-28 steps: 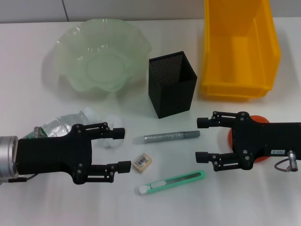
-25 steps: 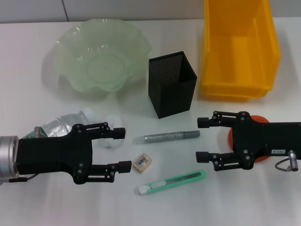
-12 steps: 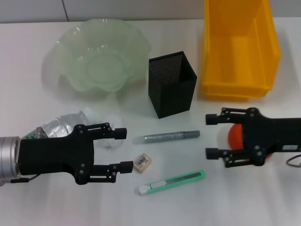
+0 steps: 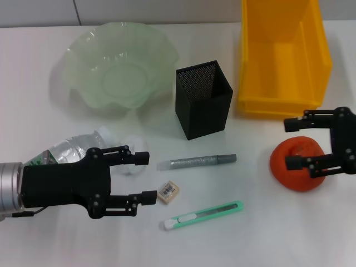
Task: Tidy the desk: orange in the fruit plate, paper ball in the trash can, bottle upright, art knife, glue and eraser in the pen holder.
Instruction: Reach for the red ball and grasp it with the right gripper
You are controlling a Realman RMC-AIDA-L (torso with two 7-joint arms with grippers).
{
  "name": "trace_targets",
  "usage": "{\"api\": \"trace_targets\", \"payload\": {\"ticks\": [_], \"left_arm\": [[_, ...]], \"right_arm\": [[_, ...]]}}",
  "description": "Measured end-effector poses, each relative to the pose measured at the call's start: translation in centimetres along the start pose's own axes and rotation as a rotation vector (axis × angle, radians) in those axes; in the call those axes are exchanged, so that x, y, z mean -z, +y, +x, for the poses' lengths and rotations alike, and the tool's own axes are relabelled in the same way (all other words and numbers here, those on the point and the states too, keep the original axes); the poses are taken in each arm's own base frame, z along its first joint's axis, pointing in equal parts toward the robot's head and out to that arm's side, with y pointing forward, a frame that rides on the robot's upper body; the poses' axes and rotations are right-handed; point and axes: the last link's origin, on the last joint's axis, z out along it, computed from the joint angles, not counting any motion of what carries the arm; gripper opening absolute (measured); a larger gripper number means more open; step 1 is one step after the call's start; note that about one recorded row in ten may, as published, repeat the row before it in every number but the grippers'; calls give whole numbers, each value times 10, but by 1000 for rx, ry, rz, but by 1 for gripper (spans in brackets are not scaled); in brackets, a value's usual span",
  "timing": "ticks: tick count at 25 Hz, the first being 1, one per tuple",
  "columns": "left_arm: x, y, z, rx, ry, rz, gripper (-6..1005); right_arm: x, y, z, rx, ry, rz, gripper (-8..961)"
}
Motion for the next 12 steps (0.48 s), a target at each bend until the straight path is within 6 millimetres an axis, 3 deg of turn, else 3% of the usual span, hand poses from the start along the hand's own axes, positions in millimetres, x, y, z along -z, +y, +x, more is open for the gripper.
{"api": "trace_targets", "payload": {"ticks": [12], "left_arm": [[-1,-3,2,-5,-2,6,782]], "right_arm": [[12,-17,-5,-47,267,68,812]]}}
